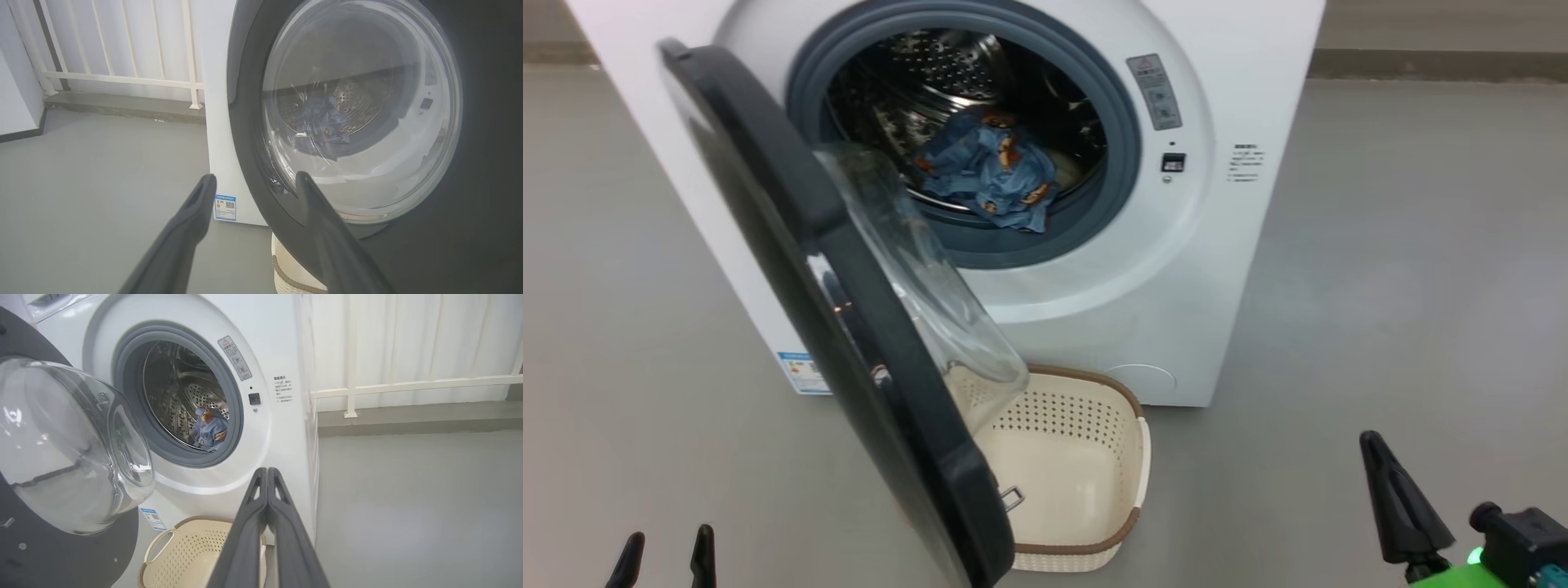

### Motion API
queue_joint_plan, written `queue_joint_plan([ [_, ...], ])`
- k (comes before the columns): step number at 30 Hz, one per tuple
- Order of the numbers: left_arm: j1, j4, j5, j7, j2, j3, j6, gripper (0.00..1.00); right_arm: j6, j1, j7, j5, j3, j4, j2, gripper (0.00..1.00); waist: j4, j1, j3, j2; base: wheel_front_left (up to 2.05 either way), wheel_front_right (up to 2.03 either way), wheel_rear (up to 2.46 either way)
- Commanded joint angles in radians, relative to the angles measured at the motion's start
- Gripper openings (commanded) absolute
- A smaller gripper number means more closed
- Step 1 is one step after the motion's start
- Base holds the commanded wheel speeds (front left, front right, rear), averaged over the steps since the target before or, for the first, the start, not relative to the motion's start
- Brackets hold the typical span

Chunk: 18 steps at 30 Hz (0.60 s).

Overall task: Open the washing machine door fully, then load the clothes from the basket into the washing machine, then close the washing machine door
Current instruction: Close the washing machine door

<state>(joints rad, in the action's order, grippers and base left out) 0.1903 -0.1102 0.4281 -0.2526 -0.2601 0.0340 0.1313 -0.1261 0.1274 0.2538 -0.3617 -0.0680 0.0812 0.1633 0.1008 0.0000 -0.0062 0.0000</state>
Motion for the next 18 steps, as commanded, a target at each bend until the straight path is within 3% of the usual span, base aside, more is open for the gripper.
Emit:
queue_joint_plan([
  [1, -0.014, 0.028, -0.013, -0.009, -0.012, 0.040, -0.001, 1.00, -0.005, -0.050, 0.008, -0.003, -0.028, -0.022, 0.018, 0.00, 0.030, 0.0000, -0.008, 0.0000, 0.00, 0.00, 0.00],
  [11, -0.012, 0.032, -0.016, -0.009, -0.001, 0.033, -0.001, 1.00, -0.005, -0.120, 0.008, -0.016, -0.169, -0.089, 0.019, 0.00, 0.138, 0.0000, -0.031, 0.0000, 0.00, 0.00, 0.00],
  [18, -0.012, 0.032, -0.017, -0.009, 0.006, 0.029, -0.001, 1.00, -0.005, -0.183, 0.008, -0.018, -0.298, -0.190, 0.019, 0.00, 0.172, 0.0000, -0.039, 0.0000, 0.00, 0.00, 0.00],
])
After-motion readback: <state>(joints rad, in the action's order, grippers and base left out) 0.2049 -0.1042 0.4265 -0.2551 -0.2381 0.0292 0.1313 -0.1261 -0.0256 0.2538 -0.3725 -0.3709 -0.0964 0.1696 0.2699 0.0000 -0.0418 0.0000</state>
